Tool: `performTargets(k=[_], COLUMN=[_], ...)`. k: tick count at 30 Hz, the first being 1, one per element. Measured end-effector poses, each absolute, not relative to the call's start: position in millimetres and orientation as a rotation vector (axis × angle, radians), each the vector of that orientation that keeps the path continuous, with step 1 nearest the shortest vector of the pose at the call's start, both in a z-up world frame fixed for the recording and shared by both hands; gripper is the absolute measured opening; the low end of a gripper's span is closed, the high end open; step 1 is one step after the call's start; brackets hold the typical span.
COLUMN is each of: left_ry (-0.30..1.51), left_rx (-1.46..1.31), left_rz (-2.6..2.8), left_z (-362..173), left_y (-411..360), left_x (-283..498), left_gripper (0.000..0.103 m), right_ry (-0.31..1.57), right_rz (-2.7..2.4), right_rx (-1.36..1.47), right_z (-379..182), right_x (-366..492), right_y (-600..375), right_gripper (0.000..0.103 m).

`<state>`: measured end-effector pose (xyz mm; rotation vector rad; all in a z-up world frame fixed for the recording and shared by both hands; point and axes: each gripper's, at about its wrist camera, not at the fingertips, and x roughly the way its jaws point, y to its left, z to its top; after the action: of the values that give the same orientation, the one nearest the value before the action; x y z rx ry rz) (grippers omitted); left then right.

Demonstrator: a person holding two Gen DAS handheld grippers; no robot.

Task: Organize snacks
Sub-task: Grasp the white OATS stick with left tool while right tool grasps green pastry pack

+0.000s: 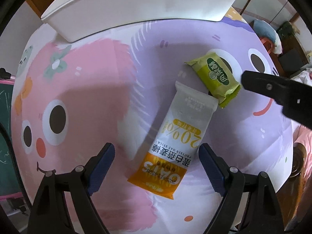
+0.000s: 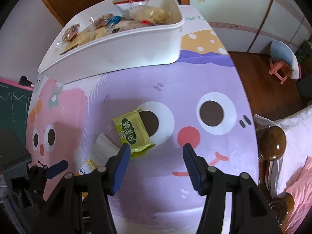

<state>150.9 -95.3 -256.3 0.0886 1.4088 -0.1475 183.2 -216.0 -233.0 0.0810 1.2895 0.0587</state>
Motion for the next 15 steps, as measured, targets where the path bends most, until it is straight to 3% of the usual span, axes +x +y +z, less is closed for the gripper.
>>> performTargets(k=[10, 15], left_ry=[1.404, 1.387], left_rx=[0.073, 0.07], left_rz=[-0.145, -0.126], left_z=[-267.0, -262.8], left_y=[-92.8, -92.4], left_x=[147.5, 151.6], left_gripper=[0.074, 0.05], right_ry=[1.324, 1.315], right_rz=[0.096, 0.119], right_rx=[0.015, -0.013], right_z=[-257.9, -256.8], right_x=[204.4, 210.1], right_y=[-195.5, -185.5], right_gripper=[0.056, 0.056])
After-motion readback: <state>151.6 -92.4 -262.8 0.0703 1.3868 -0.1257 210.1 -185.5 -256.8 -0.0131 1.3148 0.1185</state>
